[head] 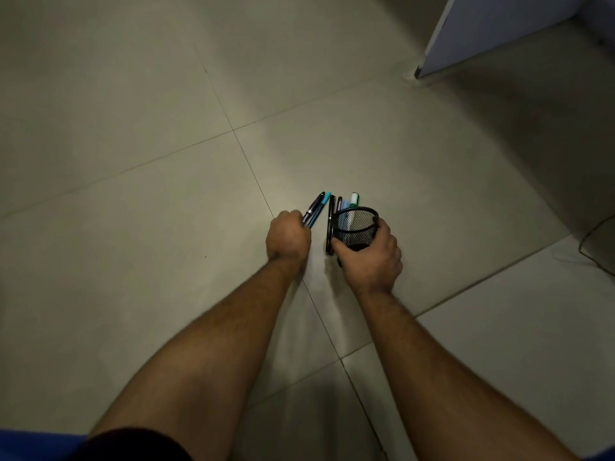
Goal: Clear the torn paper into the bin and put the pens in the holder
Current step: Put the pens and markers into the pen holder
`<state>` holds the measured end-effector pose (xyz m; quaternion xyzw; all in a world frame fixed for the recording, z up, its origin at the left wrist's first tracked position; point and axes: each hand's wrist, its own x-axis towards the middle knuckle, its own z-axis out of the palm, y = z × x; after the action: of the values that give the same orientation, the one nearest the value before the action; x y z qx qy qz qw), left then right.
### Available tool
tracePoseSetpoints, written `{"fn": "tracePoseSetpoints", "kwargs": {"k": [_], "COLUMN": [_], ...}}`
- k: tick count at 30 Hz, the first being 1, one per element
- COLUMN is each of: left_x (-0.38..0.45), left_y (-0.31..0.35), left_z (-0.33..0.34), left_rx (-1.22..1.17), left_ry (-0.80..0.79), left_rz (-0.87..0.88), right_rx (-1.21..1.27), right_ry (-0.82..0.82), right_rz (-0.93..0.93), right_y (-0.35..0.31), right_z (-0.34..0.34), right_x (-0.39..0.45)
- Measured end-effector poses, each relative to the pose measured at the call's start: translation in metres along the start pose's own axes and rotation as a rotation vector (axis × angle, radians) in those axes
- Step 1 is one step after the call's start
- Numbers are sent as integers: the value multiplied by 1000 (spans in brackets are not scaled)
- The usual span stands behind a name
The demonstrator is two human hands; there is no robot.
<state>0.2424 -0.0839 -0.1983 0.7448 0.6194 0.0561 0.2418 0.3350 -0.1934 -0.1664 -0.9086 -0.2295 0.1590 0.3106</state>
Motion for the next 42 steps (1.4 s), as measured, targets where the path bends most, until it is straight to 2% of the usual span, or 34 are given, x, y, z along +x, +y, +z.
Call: {"fn": "tracePoseSetpoints", "kwargs": {"k": [6, 10, 14, 17, 20, 23, 26, 29, 31, 33, 38, 42], "left_x": [30, 36, 38, 33, 25, 18, 9, -1, -8, -11, -10, -4], "left_y": [21, 21, 22, 35, 53, 70, 80, 83, 87, 89, 92, 81], "left_z": [11, 13, 6, -8, -21, -29, -20, -4, 0, 0, 1, 7], "left_rx": [120, 82, -227, -605, -919, -1075, -992, -736, -589, -545, -611, -680], "left_ry": [-114, -97, 9, 52, -21, -127, -181, -235, -240, -220, -161, -30], "left_rz": [-72, -97, -108, -149, -158, -115, -31, 106, 198, 227, 192, -1], "right_rx": [0, 0, 2, -2, -7, -13, 5, 38, 48, 49, 58, 39], "right_ry": [22, 22, 23, 26, 23, 27, 27, 55, 55, 43, 24, 30], "right_rz": [1, -5, 4, 17, 19, -15, -72, -76, -78, -78, -62, 12], "right_y": [14, 14, 12, 11, 9, 7, 10, 13, 16, 19, 20, 23], "right_z": [2, 3, 0, -4, -7, -11, -14, -15, -17, -18, -16, -17], "right_x": [9, 9, 14, 21, 27, 31, 37, 41, 42, 43, 44, 41]}}
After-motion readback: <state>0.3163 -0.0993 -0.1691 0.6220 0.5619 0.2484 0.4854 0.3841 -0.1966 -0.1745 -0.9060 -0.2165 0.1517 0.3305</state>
